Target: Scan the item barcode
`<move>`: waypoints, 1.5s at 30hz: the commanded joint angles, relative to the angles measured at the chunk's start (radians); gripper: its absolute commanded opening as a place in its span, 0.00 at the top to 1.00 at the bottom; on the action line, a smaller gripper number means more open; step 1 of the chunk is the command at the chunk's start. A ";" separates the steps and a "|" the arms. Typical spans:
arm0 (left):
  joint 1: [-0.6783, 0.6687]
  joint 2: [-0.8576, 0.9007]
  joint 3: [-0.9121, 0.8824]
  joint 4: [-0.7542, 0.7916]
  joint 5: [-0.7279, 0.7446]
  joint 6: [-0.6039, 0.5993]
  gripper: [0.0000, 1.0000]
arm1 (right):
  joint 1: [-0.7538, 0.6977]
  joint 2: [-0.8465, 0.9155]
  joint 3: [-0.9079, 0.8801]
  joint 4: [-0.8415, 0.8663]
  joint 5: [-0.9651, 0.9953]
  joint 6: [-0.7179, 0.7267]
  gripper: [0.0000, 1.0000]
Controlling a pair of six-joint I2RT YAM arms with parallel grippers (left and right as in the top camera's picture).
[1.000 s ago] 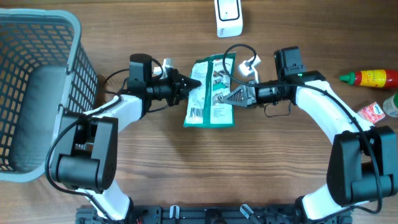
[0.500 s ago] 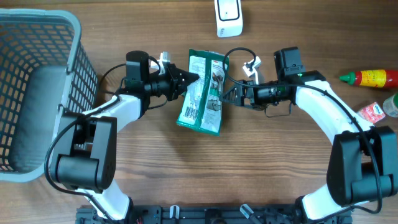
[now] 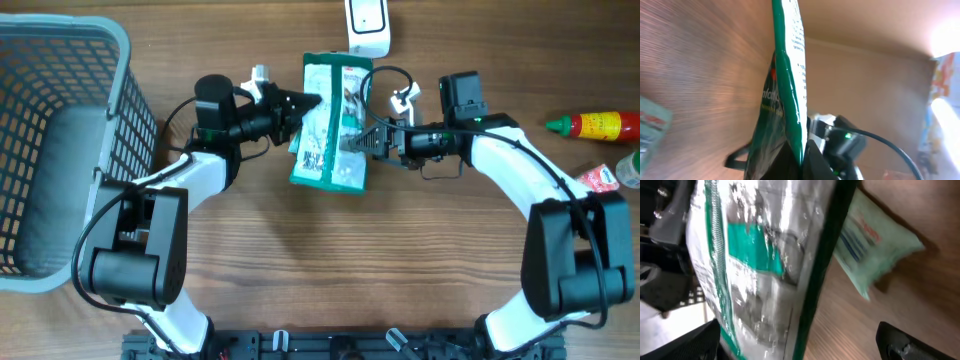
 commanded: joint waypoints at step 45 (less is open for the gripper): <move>0.002 0.007 0.003 0.014 -0.013 -0.082 0.96 | 0.077 0.082 -0.001 0.577 -0.200 0.335 0.55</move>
